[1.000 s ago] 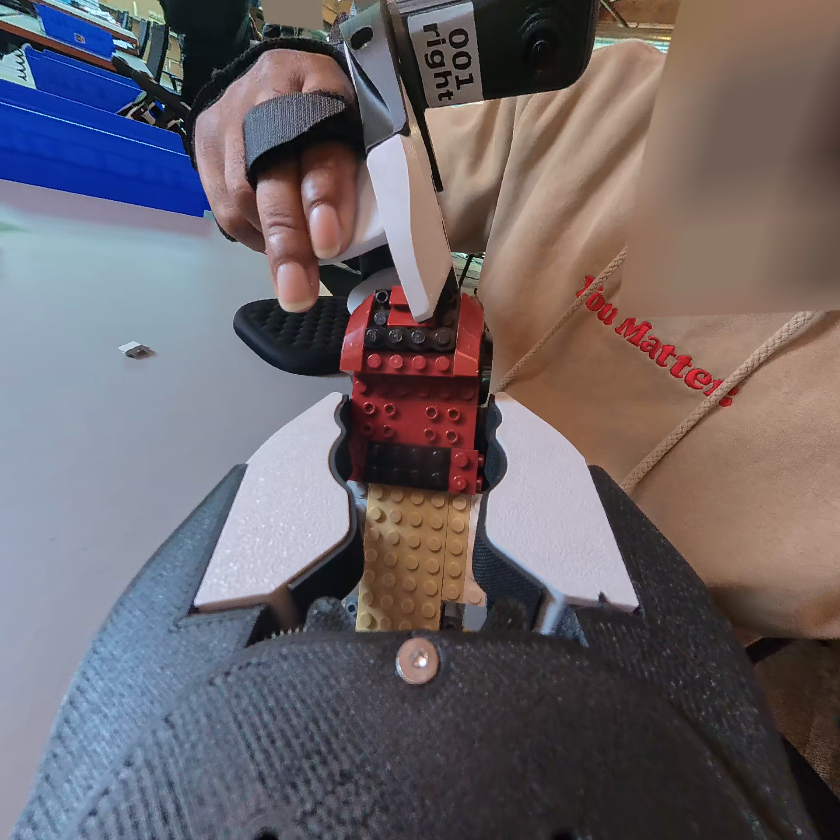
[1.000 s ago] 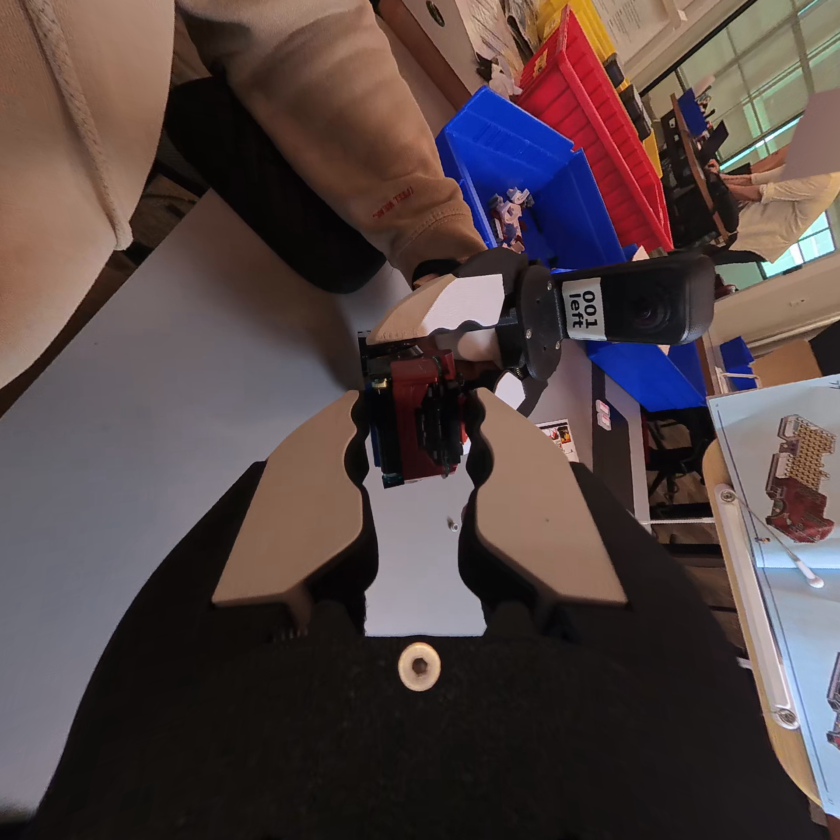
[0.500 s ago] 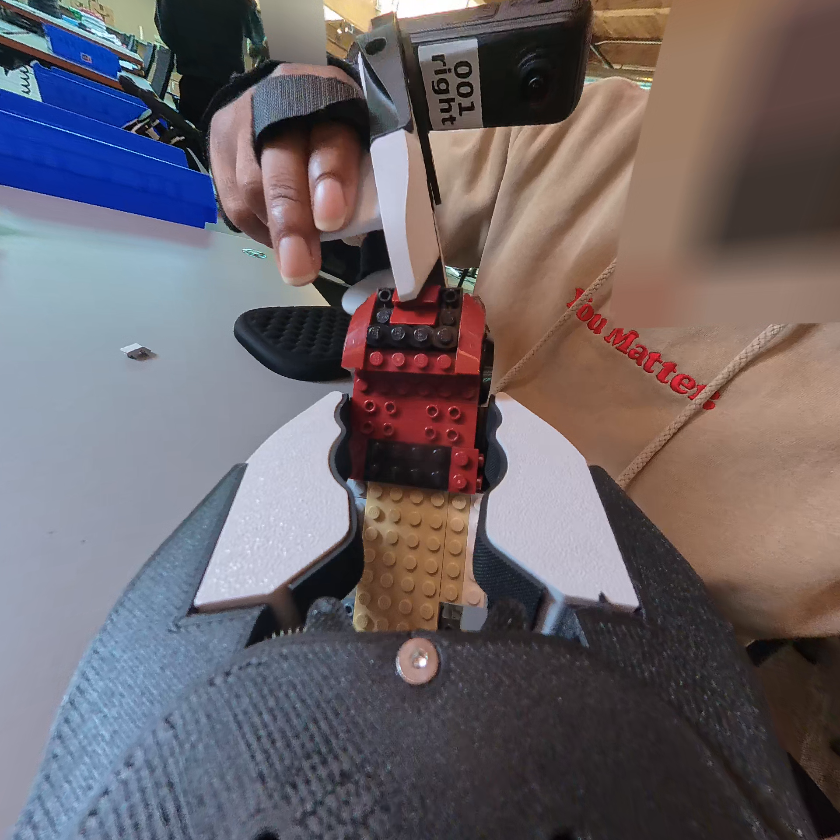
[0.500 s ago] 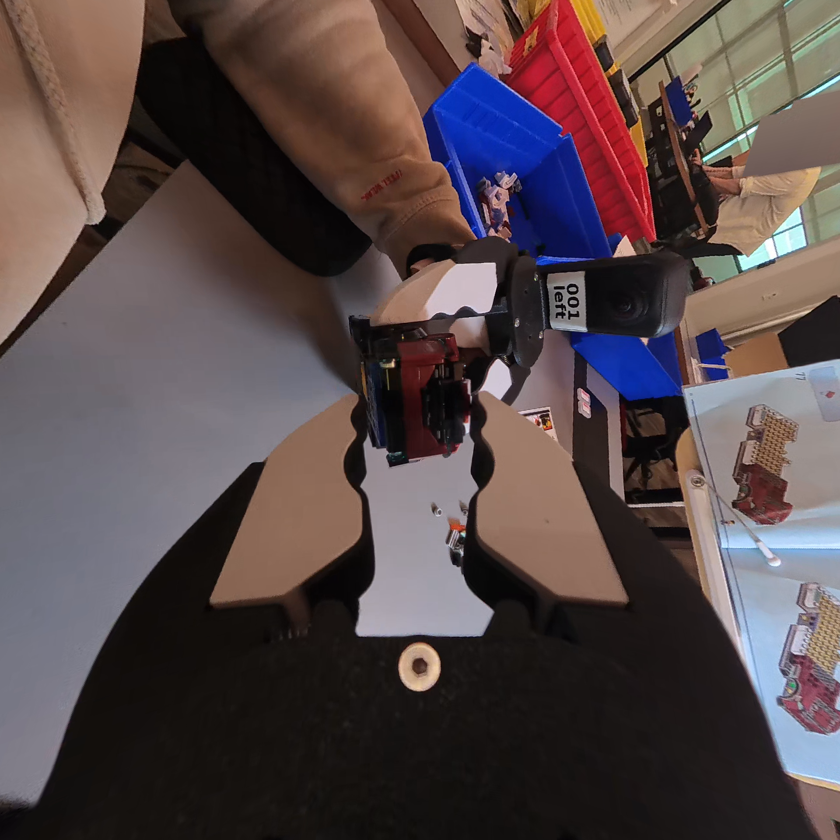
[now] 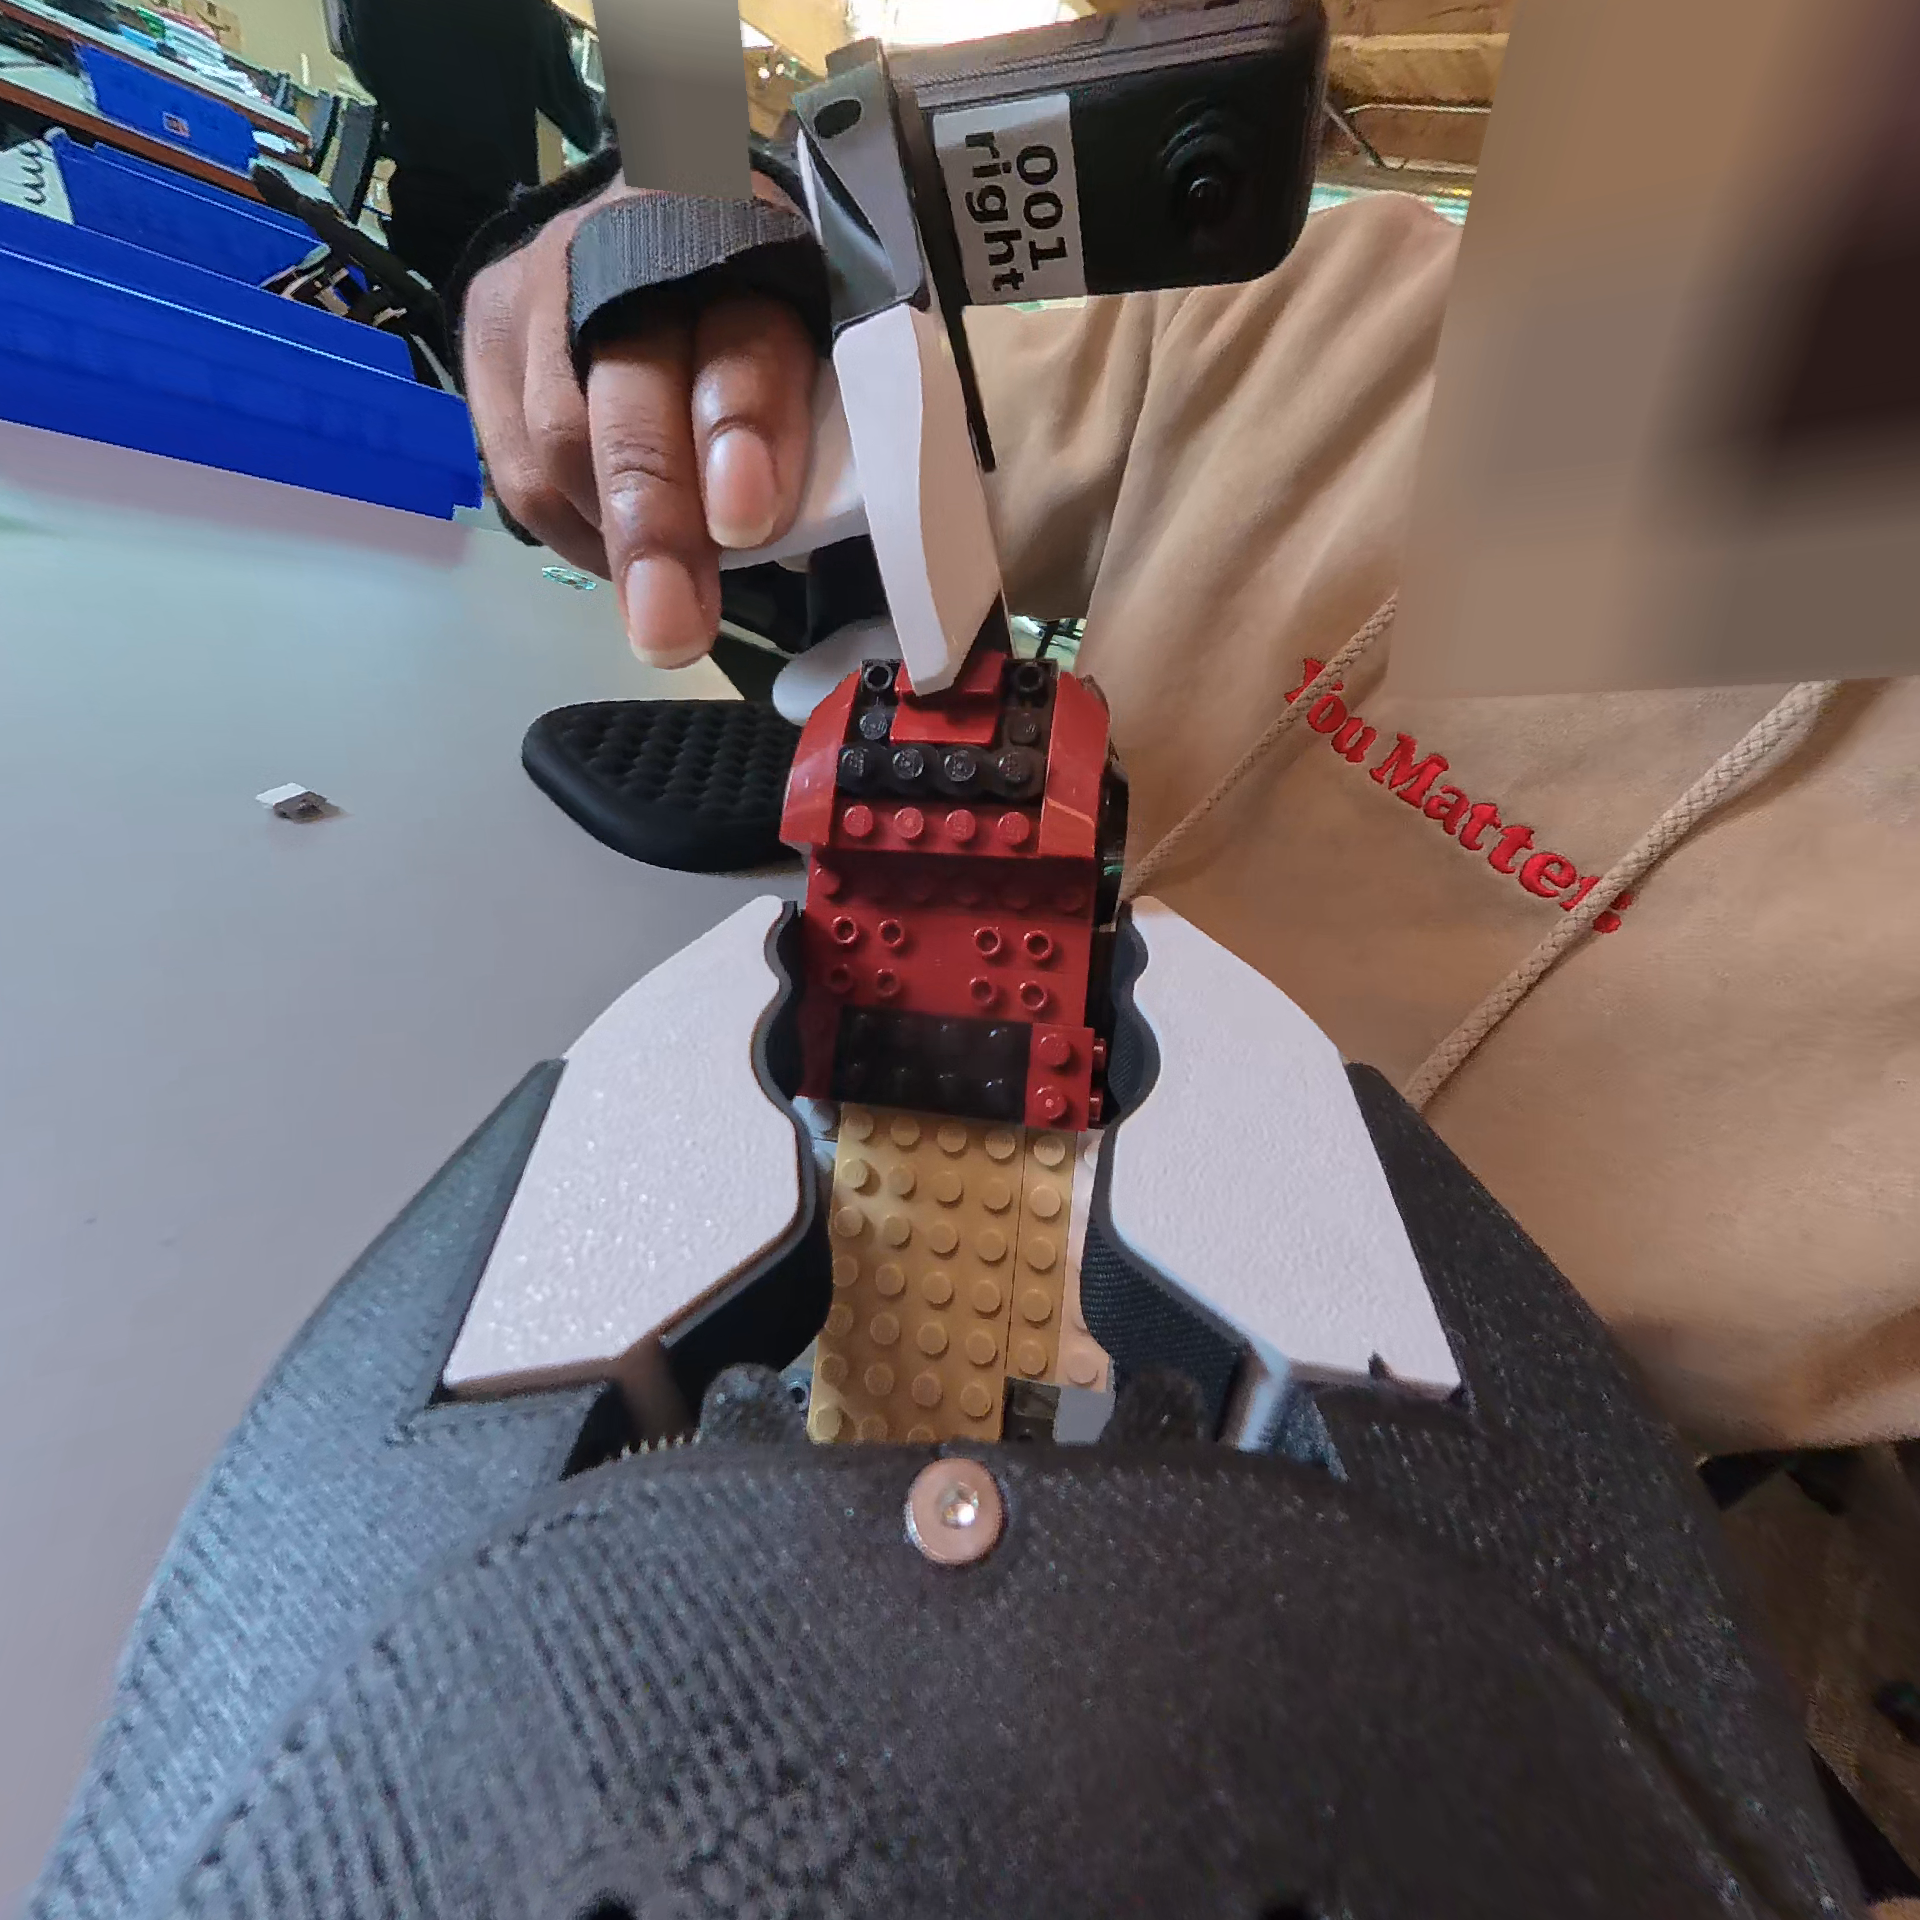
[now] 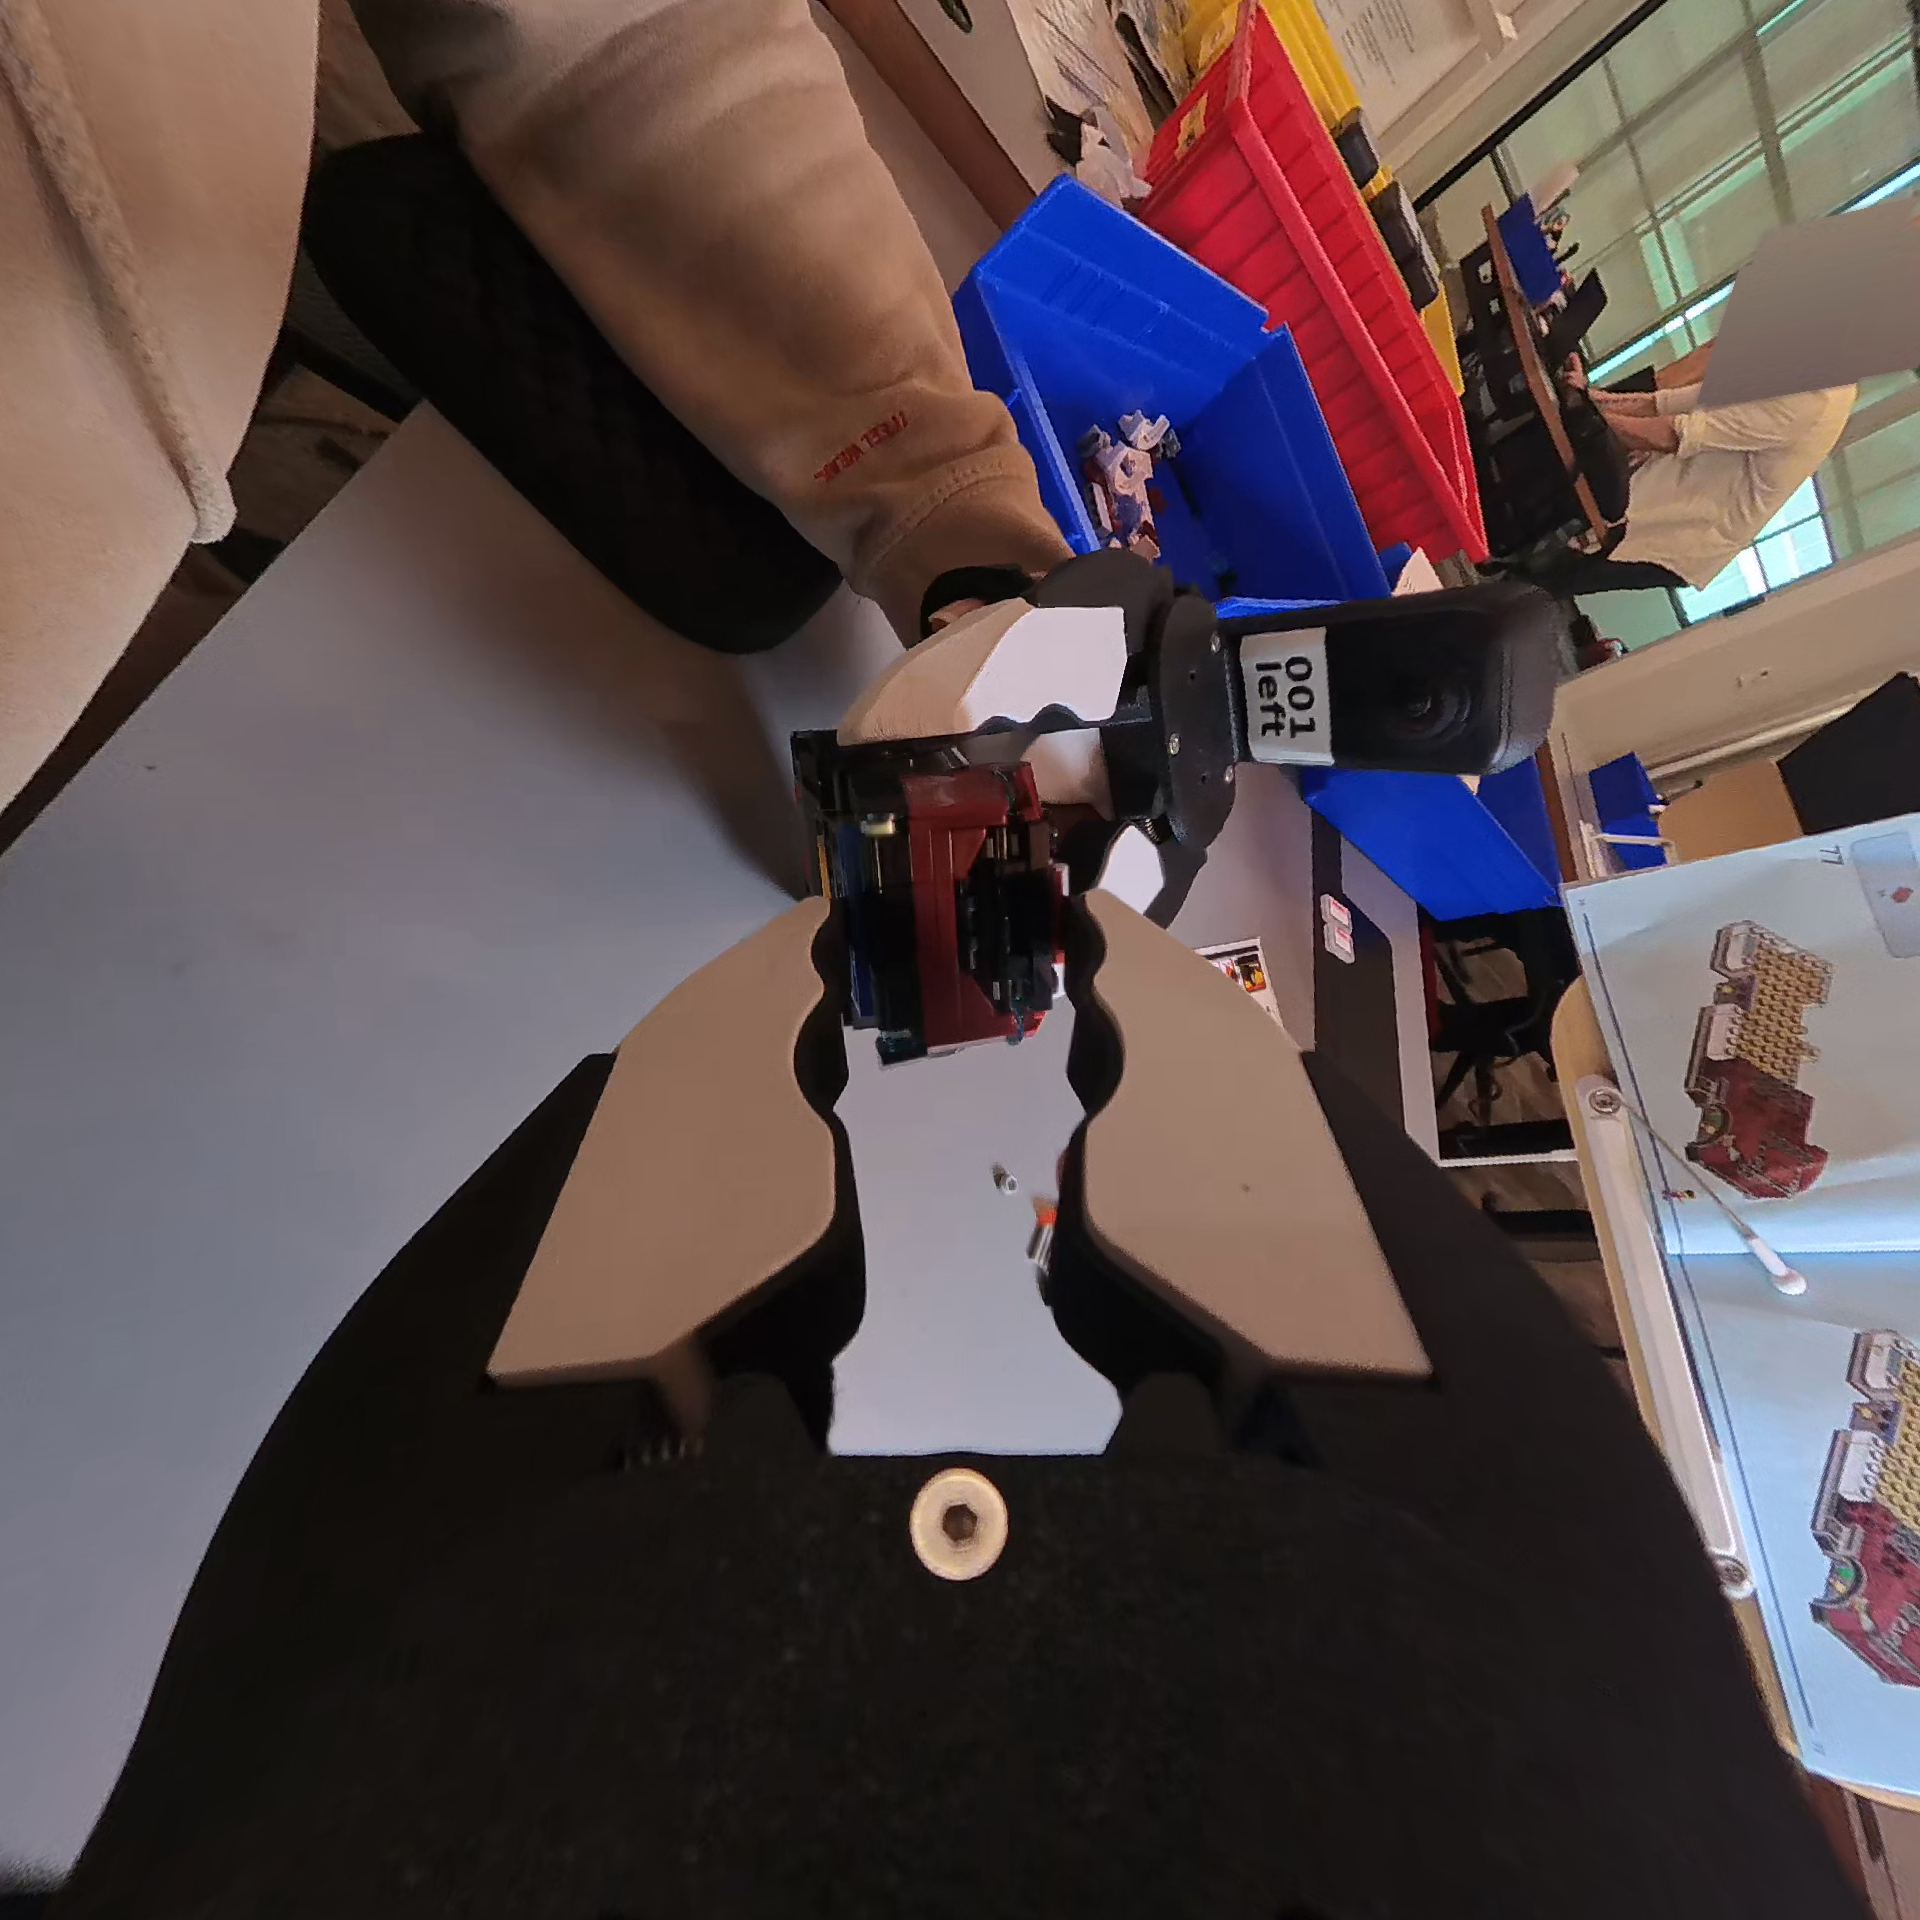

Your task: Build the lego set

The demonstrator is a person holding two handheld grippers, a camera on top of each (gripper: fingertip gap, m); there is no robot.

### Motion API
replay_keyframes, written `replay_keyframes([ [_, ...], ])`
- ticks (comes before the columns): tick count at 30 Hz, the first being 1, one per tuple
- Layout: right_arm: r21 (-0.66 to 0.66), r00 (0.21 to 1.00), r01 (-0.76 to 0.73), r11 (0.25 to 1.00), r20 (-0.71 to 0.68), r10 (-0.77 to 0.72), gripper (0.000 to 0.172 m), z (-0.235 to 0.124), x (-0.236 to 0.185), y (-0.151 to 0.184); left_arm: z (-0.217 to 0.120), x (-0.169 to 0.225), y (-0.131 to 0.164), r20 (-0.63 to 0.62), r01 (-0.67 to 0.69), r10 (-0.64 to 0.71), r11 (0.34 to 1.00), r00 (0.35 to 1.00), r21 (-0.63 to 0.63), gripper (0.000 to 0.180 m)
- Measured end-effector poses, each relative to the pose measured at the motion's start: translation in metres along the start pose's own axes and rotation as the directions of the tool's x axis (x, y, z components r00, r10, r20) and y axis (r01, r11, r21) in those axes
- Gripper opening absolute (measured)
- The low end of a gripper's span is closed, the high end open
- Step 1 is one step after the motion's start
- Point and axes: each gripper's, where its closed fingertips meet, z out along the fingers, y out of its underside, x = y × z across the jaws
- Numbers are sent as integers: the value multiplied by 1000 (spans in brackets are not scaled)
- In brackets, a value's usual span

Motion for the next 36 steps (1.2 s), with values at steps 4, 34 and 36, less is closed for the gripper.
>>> replay_keyframes([
  [4,1,997,-65,998,-35,65,47,-9,2,9,-2,-12,-1,94,-18,19,1000,995,-14,57],
  [34,245,766,-569,785,-188,615,41,-49,0,64,-16,-56,1,478,-104,210,965,853,-240,57],
  [36,224,763,-582,782,-181,620,42,-49,-4,69,-12,-60,11,500,-85,250,940,829,-329,57],
])
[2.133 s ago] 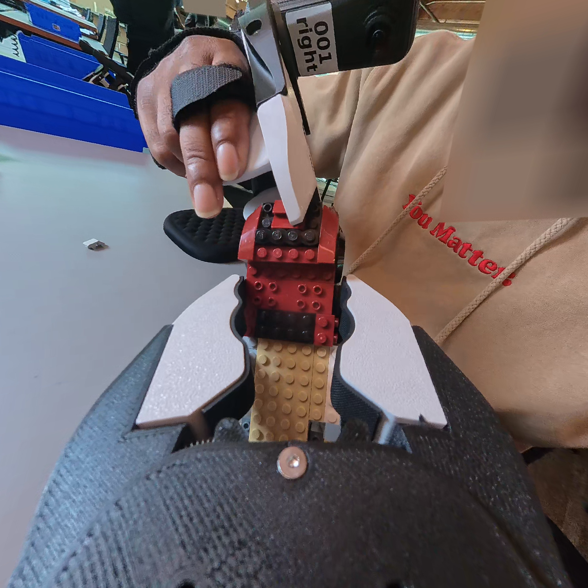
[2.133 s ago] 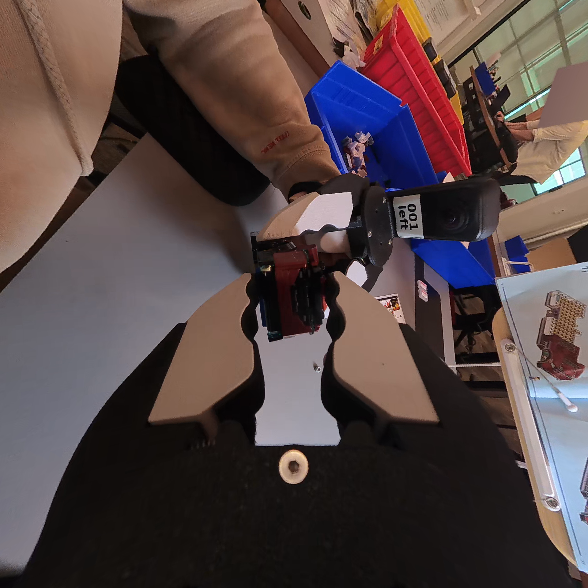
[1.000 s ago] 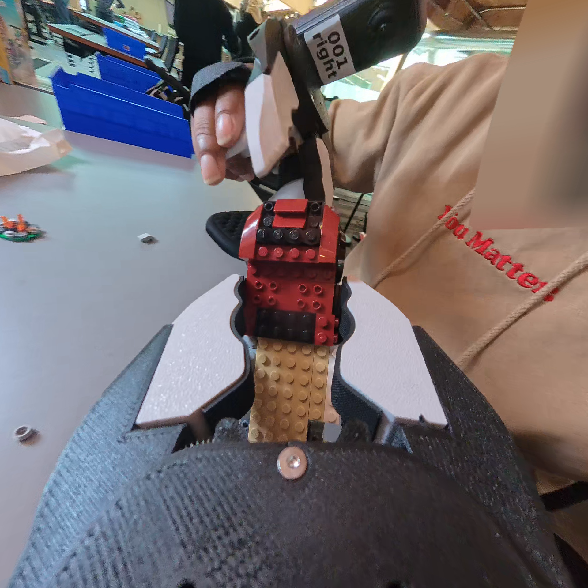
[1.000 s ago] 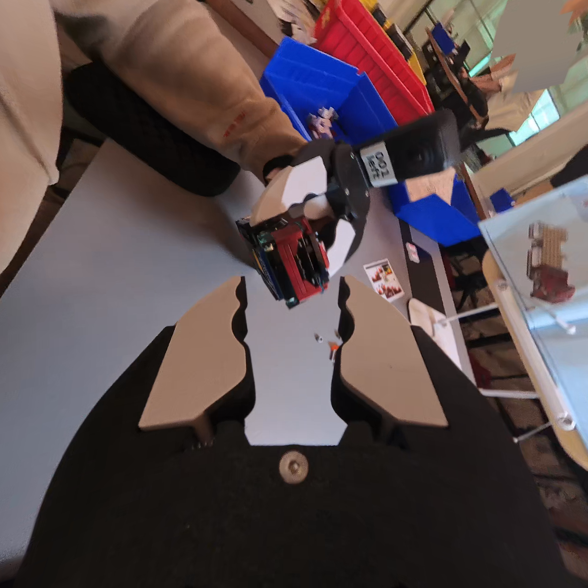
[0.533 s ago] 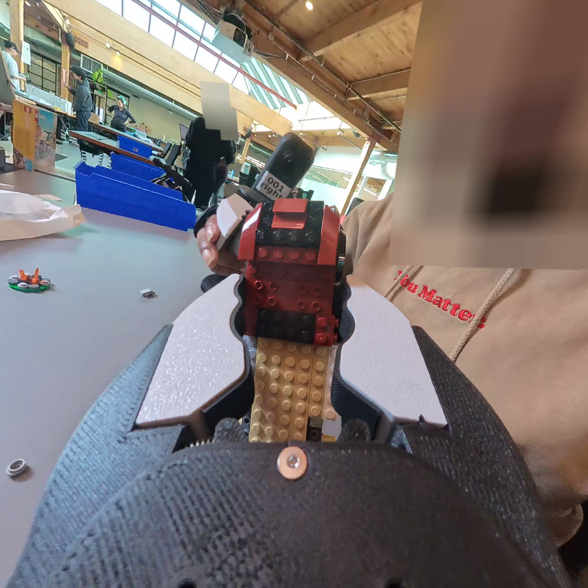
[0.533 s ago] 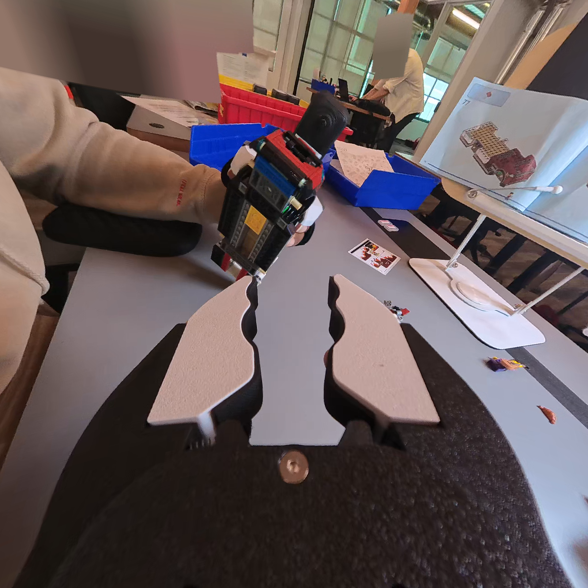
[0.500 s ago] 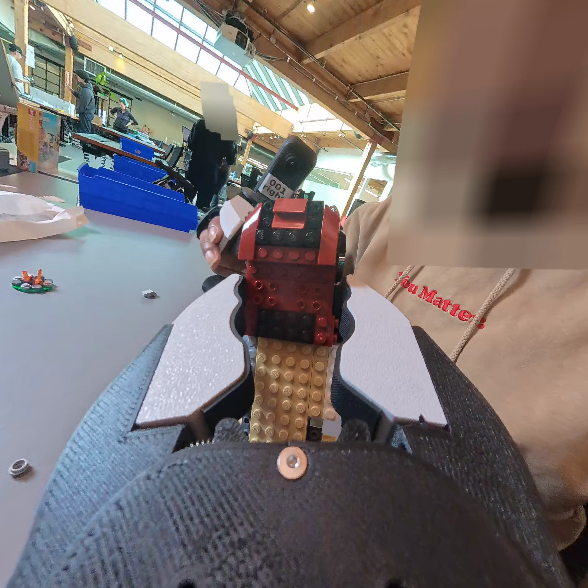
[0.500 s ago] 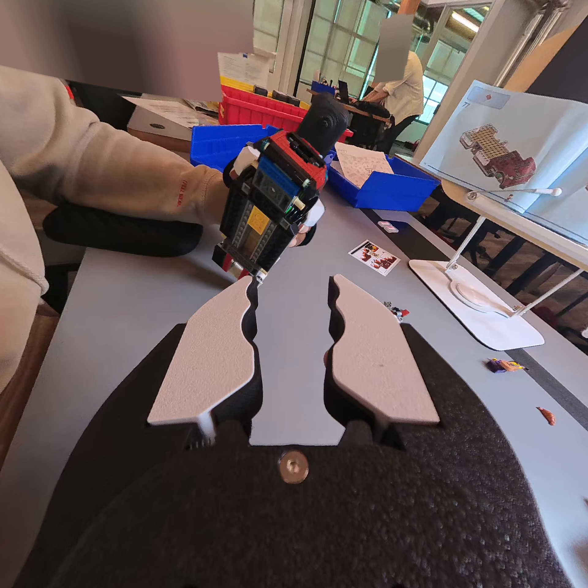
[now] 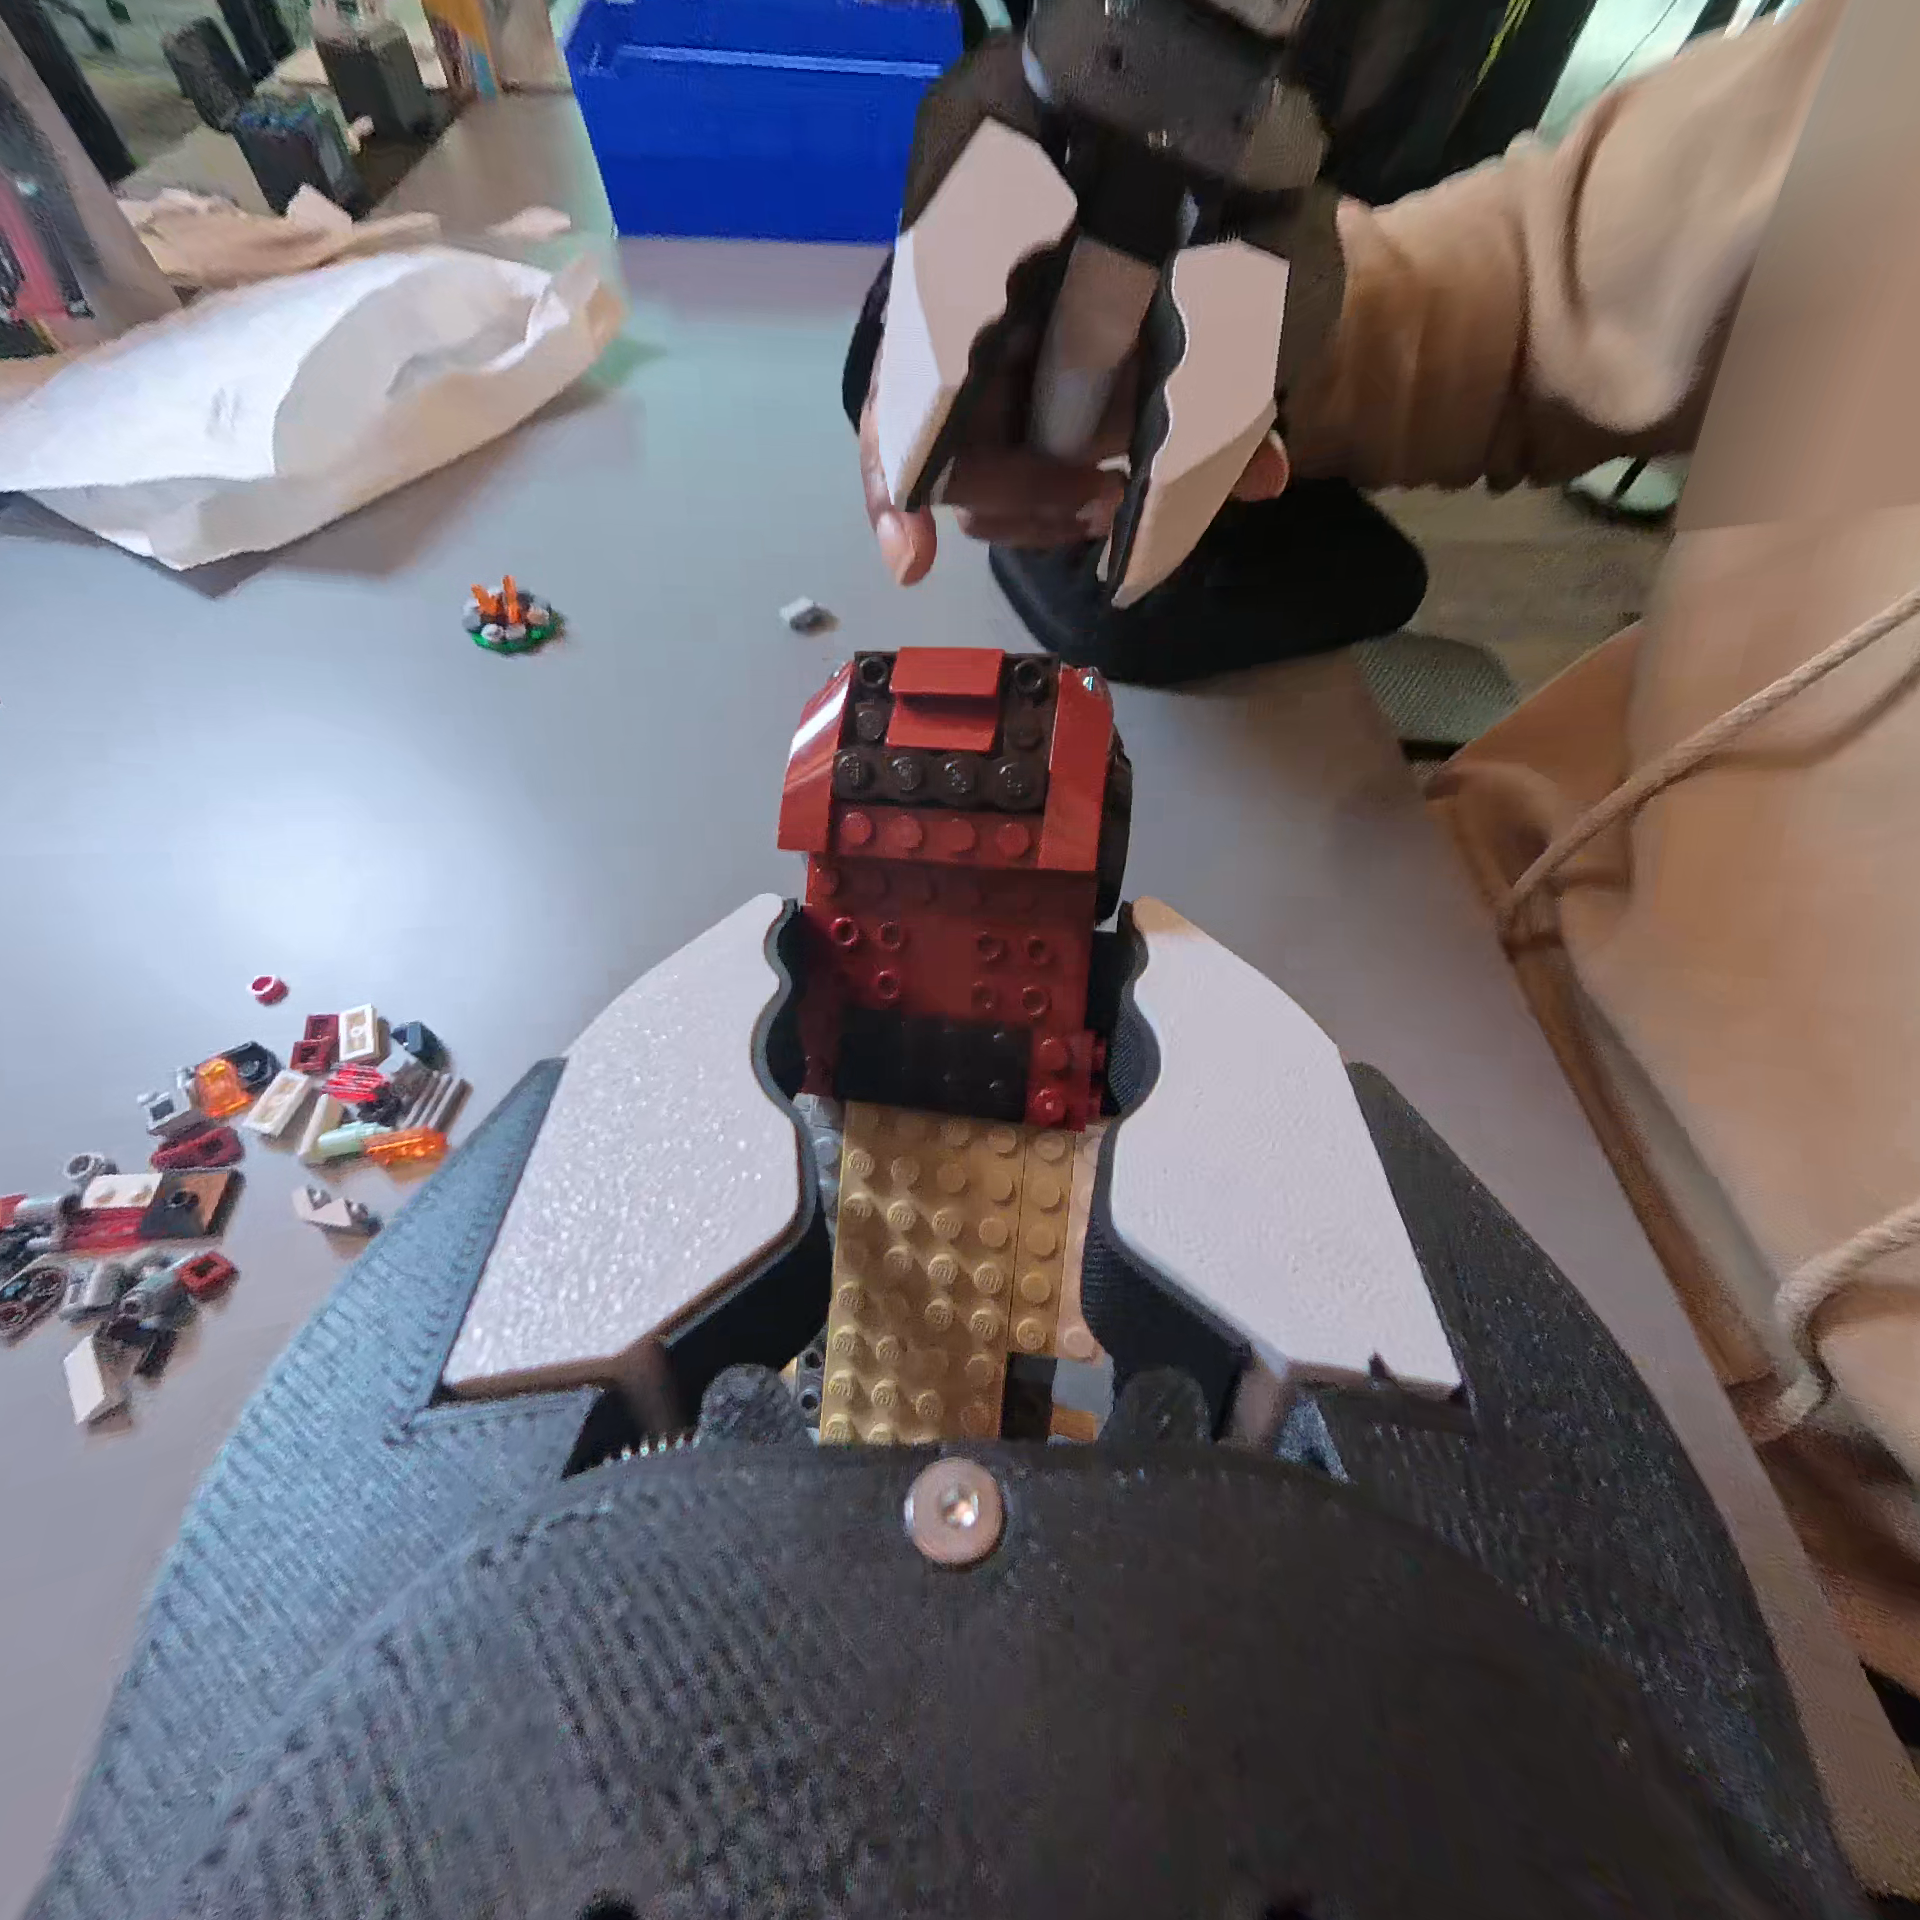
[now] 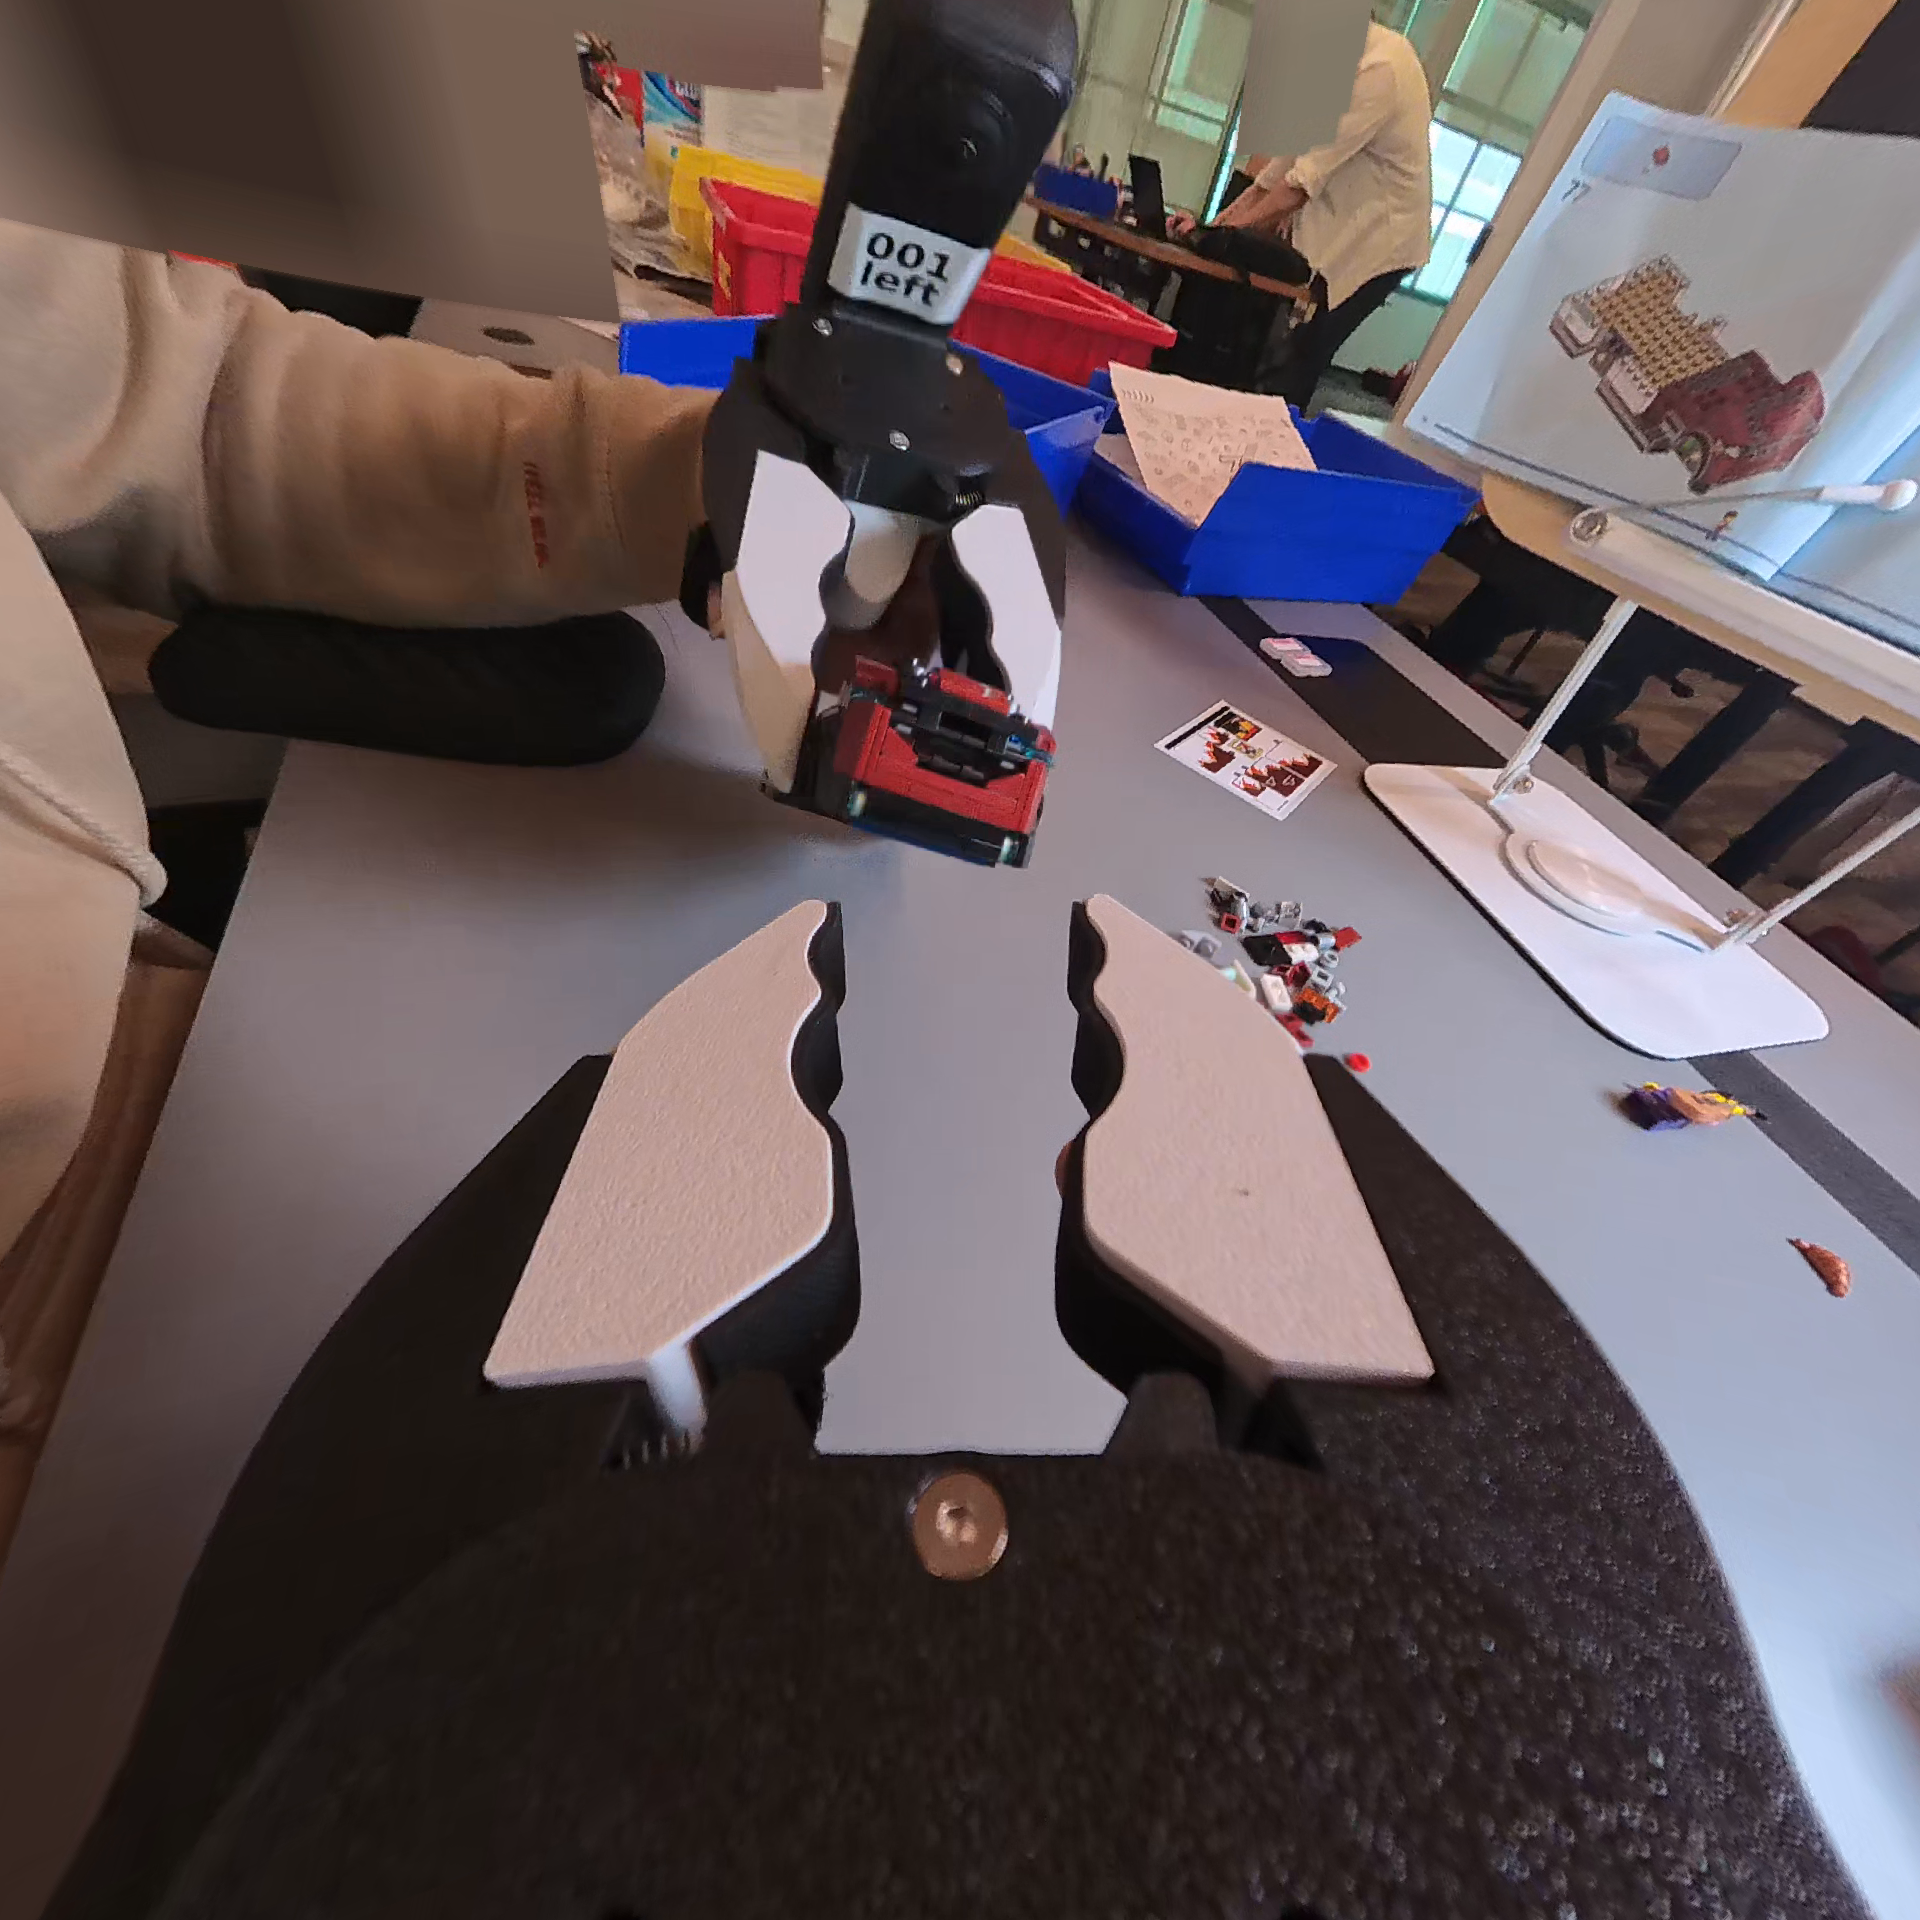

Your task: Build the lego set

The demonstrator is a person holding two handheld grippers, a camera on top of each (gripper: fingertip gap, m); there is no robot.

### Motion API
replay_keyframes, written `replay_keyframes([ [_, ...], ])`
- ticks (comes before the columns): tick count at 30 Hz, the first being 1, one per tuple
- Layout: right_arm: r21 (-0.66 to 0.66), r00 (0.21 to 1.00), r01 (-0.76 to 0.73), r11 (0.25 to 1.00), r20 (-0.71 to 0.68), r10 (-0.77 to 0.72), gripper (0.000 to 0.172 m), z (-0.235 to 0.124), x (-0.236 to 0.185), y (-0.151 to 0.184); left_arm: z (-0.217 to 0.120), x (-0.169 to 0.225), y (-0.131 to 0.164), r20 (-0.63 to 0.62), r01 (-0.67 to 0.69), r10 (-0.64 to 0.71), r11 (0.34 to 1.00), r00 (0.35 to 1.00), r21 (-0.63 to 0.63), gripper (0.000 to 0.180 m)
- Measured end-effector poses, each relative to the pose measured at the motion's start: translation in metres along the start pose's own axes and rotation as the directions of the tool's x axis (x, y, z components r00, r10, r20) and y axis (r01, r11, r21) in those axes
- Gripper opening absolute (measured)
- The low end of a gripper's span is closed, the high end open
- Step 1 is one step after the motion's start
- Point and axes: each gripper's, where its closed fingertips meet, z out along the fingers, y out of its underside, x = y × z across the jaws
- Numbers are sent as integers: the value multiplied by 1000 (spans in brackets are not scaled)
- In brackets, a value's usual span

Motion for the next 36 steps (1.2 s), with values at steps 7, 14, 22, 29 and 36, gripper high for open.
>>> replay_keyframes([
  [7,-62,999,-19,998,36,21,41,3,-8,16,21,2,18,37,-32,38,988,999,-151,57],
  [14,-179,992,-2,984,127,25,40,10,-23,36,43,-1,49,75,-58,87,944,993,-324,58],
  [22,-298,989,39,954,149,6,40,17,-25,61,54,-2,64,77,-99,143,907,987,-409,58],
  [29,-341,989,47,939,145,4,40,23,-21,71,55,-1,65,83,-126,173,907,981,-403,58],
  [36,-337,988,-15,941,139,66,9,26,-15,70,48,-2,63,87,-113,156,920,984,-376,60],
])
